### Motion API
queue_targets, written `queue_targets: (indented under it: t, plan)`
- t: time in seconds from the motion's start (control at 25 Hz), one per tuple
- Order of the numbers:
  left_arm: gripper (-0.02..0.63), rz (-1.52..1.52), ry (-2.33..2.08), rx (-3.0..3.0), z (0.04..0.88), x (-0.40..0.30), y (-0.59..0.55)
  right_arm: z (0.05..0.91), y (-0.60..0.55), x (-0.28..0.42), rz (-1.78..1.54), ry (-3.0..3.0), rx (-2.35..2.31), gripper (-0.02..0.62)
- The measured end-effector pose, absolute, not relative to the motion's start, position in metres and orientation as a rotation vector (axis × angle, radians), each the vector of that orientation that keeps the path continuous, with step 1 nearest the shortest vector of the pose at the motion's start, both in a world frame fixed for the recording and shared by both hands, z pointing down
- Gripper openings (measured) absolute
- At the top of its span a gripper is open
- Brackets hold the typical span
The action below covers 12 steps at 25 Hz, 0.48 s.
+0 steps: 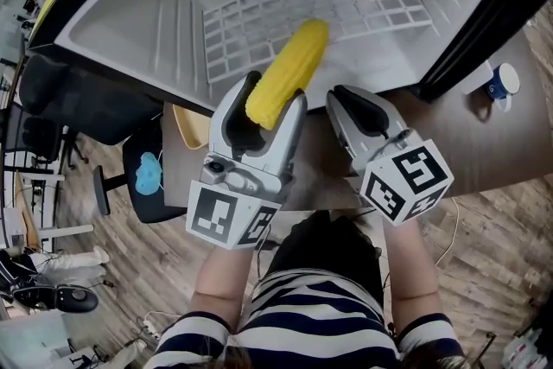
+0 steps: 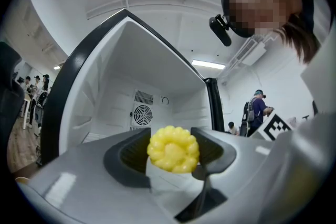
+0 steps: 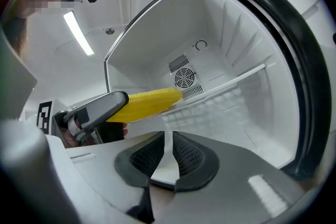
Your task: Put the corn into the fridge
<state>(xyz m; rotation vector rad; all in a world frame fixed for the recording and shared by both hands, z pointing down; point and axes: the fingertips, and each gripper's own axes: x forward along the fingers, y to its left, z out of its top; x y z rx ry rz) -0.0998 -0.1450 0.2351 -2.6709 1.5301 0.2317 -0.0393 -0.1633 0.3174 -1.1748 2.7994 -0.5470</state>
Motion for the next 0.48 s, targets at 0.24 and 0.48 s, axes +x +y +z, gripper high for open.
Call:
queue_targets:
  t: [0.24, 0.48]
  plan:
    - [0.000, 0.233, 1.528, -2.710, 0.234, -0.102, -0.146, 0.306, -0.174, -0.047, -0.465, 2.854, -1.052, 0.081]
    - [0.000, 0.211, 1.524, -2.732, 0.235, -0.102, -0.149, 0.294, -0.182, -0.063, -0.404, 2.894, -0.938, 0.118]
